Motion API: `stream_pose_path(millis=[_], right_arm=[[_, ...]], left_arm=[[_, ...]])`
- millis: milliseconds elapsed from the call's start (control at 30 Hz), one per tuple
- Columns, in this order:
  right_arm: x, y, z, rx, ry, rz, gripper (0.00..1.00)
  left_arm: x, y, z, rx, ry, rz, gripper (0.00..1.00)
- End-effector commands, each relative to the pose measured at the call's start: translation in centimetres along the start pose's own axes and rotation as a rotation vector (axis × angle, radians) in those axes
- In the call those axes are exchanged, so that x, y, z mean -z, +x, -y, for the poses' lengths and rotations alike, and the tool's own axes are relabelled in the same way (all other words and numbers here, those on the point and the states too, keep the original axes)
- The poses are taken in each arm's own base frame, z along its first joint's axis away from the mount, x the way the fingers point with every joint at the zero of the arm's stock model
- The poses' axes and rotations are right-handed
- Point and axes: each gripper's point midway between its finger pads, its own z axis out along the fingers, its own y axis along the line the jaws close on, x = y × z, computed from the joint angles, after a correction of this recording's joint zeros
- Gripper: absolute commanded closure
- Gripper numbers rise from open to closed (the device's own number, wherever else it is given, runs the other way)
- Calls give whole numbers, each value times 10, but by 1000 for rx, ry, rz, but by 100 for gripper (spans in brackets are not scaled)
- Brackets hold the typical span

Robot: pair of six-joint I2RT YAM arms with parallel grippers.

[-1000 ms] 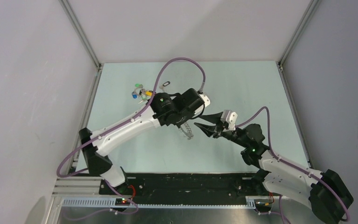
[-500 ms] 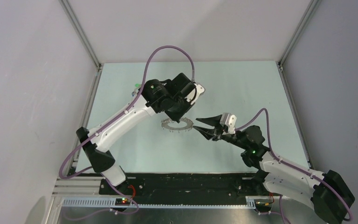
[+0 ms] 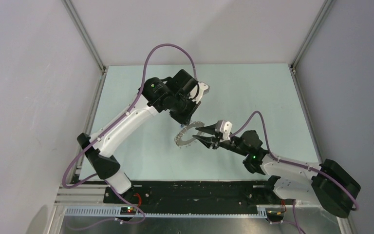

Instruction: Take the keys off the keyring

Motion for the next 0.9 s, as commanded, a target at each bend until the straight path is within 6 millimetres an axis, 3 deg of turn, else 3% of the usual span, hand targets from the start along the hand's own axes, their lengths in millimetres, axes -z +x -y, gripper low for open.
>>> stream_pose_path(millis=[0, 433, 533, 633, 867], right_arm=[[-17, -37, 16, 63, 51, 127, 61], [-39, -43, 27, 61, 73, 170, 62], [-39, -42, 32, 62, 98, 169, 66], [-38, -40, 33, 66, 104, 153, 76], [-30, -30, 33, 69, 115, 95, 75]], left_arm=[[15, -12, 15, 41, 88, 47, 100], [15, -10, 21, 47, 129, 39, 100], [16, -10, 23, 47, 137, 40, 100], [18, -10, 21, 53, 131, 47, 100], [27, -13, 11, 85, 117, 76, 100]])
